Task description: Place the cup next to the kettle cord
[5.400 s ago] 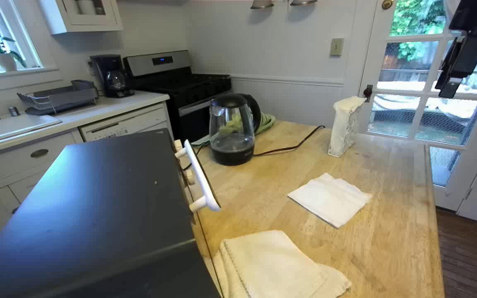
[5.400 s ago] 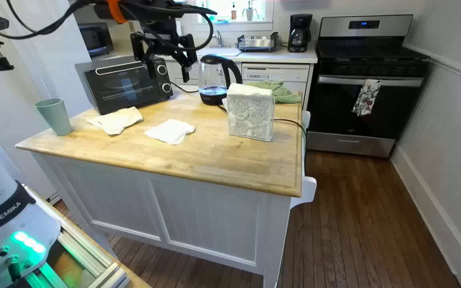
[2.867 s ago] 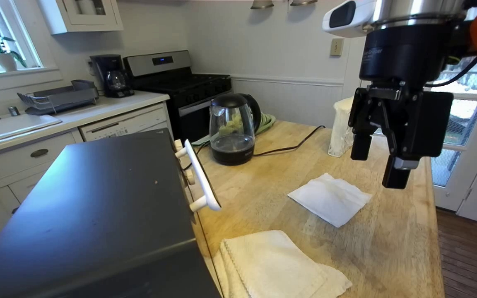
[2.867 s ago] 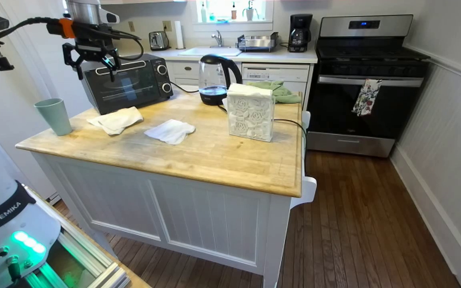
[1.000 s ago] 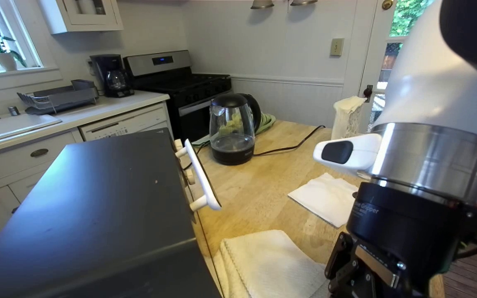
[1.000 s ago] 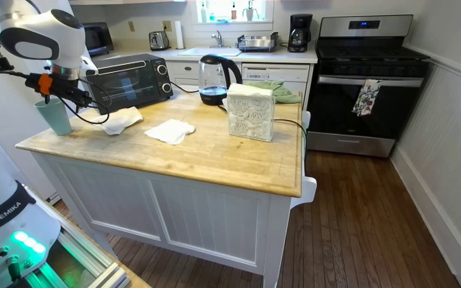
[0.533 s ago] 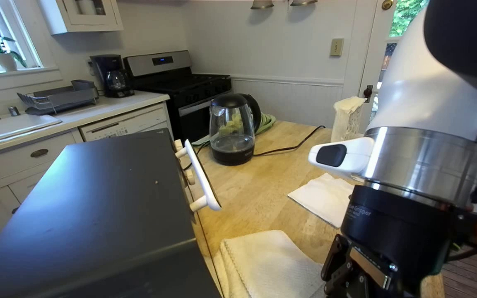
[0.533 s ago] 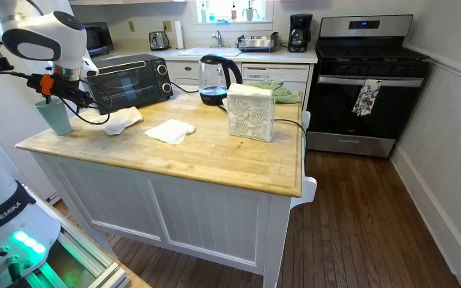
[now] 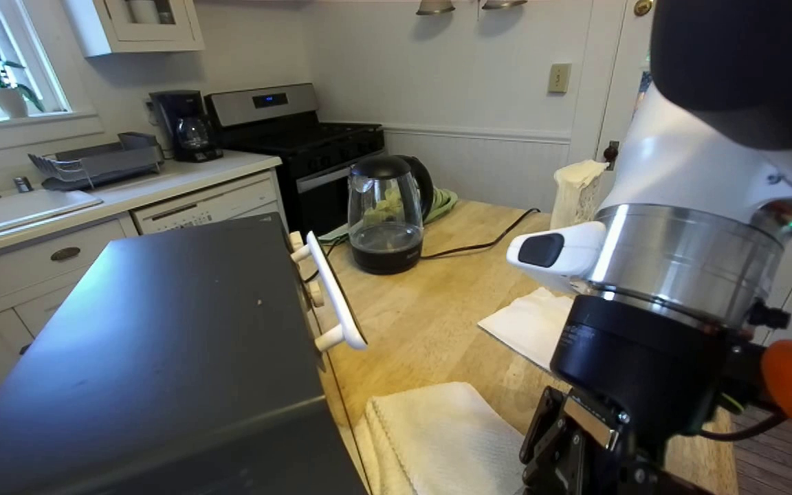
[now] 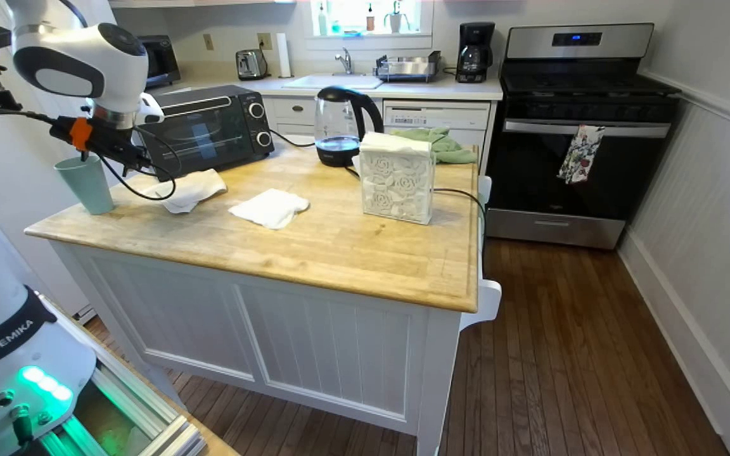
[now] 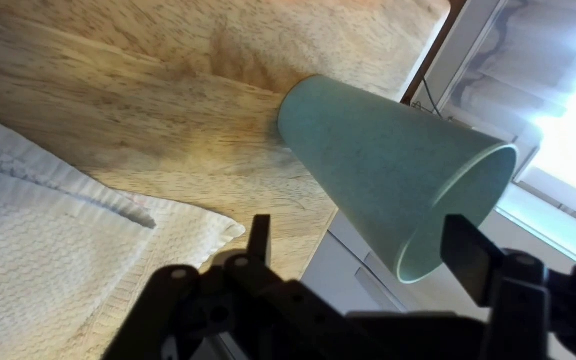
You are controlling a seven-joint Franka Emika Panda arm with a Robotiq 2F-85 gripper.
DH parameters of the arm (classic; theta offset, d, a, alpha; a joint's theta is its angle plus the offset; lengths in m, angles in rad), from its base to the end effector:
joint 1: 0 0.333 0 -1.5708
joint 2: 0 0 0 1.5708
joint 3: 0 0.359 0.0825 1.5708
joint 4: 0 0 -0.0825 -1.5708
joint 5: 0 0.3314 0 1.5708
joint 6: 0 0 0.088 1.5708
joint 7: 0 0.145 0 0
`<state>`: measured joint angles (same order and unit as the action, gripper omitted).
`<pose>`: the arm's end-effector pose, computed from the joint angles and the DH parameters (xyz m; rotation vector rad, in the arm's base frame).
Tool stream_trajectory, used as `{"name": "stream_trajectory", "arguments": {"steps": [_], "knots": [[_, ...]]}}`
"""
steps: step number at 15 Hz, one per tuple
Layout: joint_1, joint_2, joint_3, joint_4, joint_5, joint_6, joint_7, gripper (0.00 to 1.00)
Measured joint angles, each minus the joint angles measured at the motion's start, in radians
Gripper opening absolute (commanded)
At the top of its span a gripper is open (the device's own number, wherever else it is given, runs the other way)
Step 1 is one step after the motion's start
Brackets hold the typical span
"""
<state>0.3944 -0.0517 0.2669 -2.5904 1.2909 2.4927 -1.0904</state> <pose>0.3145 0.2658 0.3269 -2.3085 -0.7869 -0.1519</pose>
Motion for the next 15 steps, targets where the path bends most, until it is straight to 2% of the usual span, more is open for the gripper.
{"name": "stream_trajectory", "arguments": {"steps": [1, 2, 3, 4, 6, 8, 13, 15], "knots": [[-0.002, 0.009, 0.000, 0.006, 0.000, -0.003, 0.000, 0.93], [-0.003, 0.018, 0.001, 0.013, 0.000, -0.006, 0.000, 0.97], [-0.004, 0.027, 0.002, 0.020, 0.000, -0.008, 0.000, 0.91], [-0.005, 0.036, 0.004, 0.028, 0.000, -0.009, 0.000, 0.85], [-0.006, 0.053, 0.010, 0.043, 0.000, -0.009, 0.000, 0.62], [-0.007, 0.069, 0.014, 0.055, 0.000, -0.009, 0.002, 0.46], [-0.015, 0.099, 0.016, 0.061, 0.000, -0.009, 0.009, 0.11], [-0.018, 0.105, 0.016, 0.057, 0.000, -0.008, 0.017, 0.01]]}}
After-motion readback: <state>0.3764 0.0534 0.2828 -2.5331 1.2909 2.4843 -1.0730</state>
